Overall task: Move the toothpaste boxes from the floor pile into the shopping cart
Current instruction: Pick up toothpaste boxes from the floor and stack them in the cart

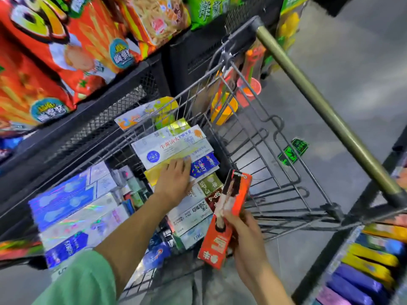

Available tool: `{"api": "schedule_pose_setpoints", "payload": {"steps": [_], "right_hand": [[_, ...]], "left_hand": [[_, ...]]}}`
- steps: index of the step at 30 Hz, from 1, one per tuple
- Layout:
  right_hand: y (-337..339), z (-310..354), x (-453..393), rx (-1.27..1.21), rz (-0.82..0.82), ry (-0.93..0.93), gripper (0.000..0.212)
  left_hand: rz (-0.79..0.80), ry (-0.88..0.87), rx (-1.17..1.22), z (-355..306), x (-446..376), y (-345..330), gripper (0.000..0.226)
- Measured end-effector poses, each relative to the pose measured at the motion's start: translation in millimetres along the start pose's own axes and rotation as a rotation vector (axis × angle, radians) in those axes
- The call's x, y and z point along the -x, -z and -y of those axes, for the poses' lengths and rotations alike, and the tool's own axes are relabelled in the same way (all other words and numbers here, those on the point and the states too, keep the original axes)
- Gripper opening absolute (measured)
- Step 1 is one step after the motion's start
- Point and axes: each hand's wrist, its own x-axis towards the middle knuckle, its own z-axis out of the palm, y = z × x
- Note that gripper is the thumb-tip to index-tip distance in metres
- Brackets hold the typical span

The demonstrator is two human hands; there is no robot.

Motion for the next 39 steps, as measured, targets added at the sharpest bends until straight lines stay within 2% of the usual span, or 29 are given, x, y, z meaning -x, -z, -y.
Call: {"api": "schedule_pose_setpoints", "payload": {"steps": [5,8,13,15,19,22,24,27,28,31,35,39], "right_hand": [[-7.0,-10.7,-22.2,0.046,-0.033,-0.016,0.030],[-17.4,-17.3,-37.6,0.052,-0.026,-0.040,0.026],[-41.0,-41.2,-81.3,0.135,-0.028,-0.156,0.044],[-48.7,-50.0,-97.8,0.147,-0.046,-0.196,0.045],[-56.6,-58.6,-120.1,0.253,-0.094,-0.201,0.030],[-56.0,-53.5,-125.2,0.442,-0.070,-0.161,0.022],[-53.7,-44.3,-122.9,0.740,-0.044,-0.084,0.028],[-44.8,-33.1,-122.8,1.260,-0.016,0.065,0.063],[-44.9,-25.8,-116.1,1.344,0.005,0.098,0.064],[-44.9,-11.9,-101.9,1.543,0.076,0.234,0.048],[-66.9,3.8,-70.4,1.768,0.303,0.583,0.034],[-117.9,-1.0,-25.6,2.017,0.541,0.985,0.046]], "left_hand": [[-0.050,-0.031,-0.028,19.7,8.7,-0.1,0.066],[-0.066,0.016,0.011,38.1,20.6,-6.1,0.064],[-0.036,0.103,0.113,48.1,51.8,-5.5,0.080],[-0.018,0.149,0.121,46.4,61.8,-5.4,0.085],[-0.005,0.285,0.151,40.1,78.7,-14.8,0.084],[0.016,0.335,0.170,32.3,91.0,-18.9,0.084],[0.046,0.355,0.169,27.7,96.6,-19.8,0.088],[0.051,0.385,0.187,22.0,103.2,-17.0,0.092],[0.049,0.398,0.198,19.9,106.2,-15.8,0.093],[0.035,0.437,0.223,14.9,119.7,-4.2,0.091],[0.016,0.499,0.185,19.6,151.4,13.6,0.079],[-0.031,0.623,0.170,39.9,213.4,31.8,0.087]]}}
